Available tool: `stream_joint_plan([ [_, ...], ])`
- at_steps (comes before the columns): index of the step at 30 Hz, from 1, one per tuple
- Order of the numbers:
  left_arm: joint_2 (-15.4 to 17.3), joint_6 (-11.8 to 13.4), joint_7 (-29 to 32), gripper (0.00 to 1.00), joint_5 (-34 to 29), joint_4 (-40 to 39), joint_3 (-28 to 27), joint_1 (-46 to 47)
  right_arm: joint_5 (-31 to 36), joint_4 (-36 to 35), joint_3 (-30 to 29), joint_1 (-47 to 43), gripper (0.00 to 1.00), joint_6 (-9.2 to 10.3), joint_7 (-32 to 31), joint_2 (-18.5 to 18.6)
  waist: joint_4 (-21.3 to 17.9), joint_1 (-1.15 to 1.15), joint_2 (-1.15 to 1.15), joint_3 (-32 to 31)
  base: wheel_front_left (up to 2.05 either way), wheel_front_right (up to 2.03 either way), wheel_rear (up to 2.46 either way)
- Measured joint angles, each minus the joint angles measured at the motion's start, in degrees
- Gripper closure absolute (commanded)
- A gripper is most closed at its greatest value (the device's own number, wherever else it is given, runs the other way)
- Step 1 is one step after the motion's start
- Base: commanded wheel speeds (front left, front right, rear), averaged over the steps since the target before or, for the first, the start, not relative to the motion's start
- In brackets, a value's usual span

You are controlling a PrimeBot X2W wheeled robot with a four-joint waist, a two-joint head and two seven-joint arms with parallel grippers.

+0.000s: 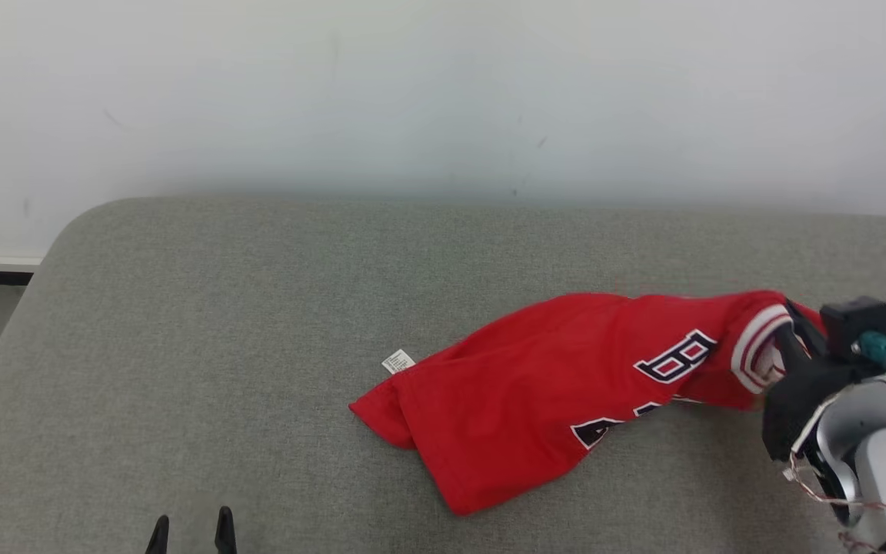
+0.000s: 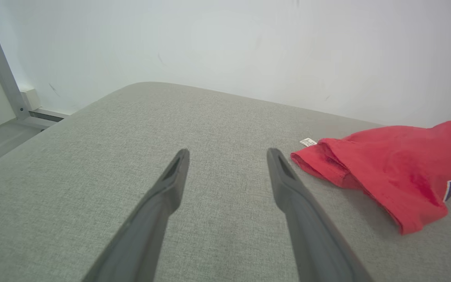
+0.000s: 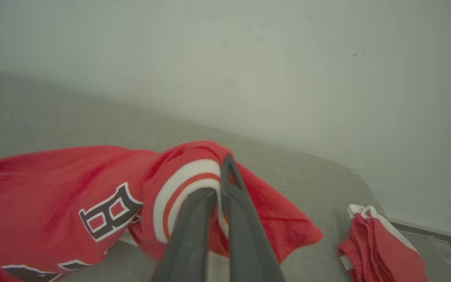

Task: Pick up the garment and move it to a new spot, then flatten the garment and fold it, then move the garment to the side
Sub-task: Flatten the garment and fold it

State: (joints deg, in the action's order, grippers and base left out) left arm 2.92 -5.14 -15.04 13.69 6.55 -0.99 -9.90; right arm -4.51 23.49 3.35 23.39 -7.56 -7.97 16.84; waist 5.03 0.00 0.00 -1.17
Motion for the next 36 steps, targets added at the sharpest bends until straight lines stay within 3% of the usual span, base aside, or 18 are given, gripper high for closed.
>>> stream_joint_plan([
  [8,0.0,-0.5,0.0,0.0,-0.7,0.0,-0.6,0.6,5.6,1.3,-6.9,-8.6,1.0,0.0,1.0,-1.3,-1.5,0.0,0.0,0.8,0.0,0.0,0.0],
  [15,0.0,-0.8,0.0,0.0,-0.9,0.1,-0.8,1.1,7.9,0.6,-9.5,-13.4,1.0,0.0,0.3,-2.5,-2.7,0.0,0.0,1.4,0.0,0.0,0.0],
  [16,0.0,-0.8,0.0,0.0,-0.9,0.2,-0.9,1.3,8.0,0.8,-9.3,-14.0,0.92,0.0,-0.1,-2.6,-2.8,0.0,0.0,1.5,0.0,0.0,0.0],
  [18,0.0,-0.9,0.0,0.0,-0.9,0.3,-1.0,1.8,7.9,1.0,-9.1,-15.3,0.89,0.0,-0.9,-2.8,-3.1,0.0,0.0,1.7,0.0,0.0,0.0],
  [19,0.0,-0.9,0.0,0.0,-0.9,0.3,-1.1,2.0,7.6,1.0,-9.2,-16.0,0.69,0.0,-1.3,-2.9,-3.2,0.0,0.0,1.7,0.0,0.0,0.0],
  [20,0.0,-0.9,0.0,0.0,-0.9,0.4,-1.1,2.0,7.2,1.0,-9.3,-16.5,0.29,0.0,-1.8,-3.0,-3.3,0.0,0.0,1.8,0.0,0.0,0.0],
  [21,0.0,-0.9,0.0,0.0,-0.9,0.4,-1.1,2.0,6.5,1.0,-9.3,-17.1,0.0,0.0,-1.9,-2.9,-3.5,0.0,0.0,1.8,0.0,0.0,0.0],
  [28,0.0,-0.9,0.0,0.0,-0.9,0.4,-1.2,1.9,0.5,-6.8,-8.2,-22.4,0.0,0.0,-5.0,-2.6,-4.4,0.0,0.0,1.4,0.0,0.0,0.0],
  [33,0.0,-0.4,0.0,0.0,-0.8,0.2,-1.3,1.8,-1.6,-18.6,-11.1,-26.5,0.0,0.0,-5.0,-3.2,-5.2,0.0,0.0,1.0,0.0,0.0,0.0],
  [36,0.0,-0.4,0.0,0.0,-0.7,0.2,-1.4,1.7,-1.4,-25.3,-12.2,-28.1,0.0,0.0,-1.5,-5.4,-5.7,0.0,0.0,0.9,0.0,0.0,0.0],
])
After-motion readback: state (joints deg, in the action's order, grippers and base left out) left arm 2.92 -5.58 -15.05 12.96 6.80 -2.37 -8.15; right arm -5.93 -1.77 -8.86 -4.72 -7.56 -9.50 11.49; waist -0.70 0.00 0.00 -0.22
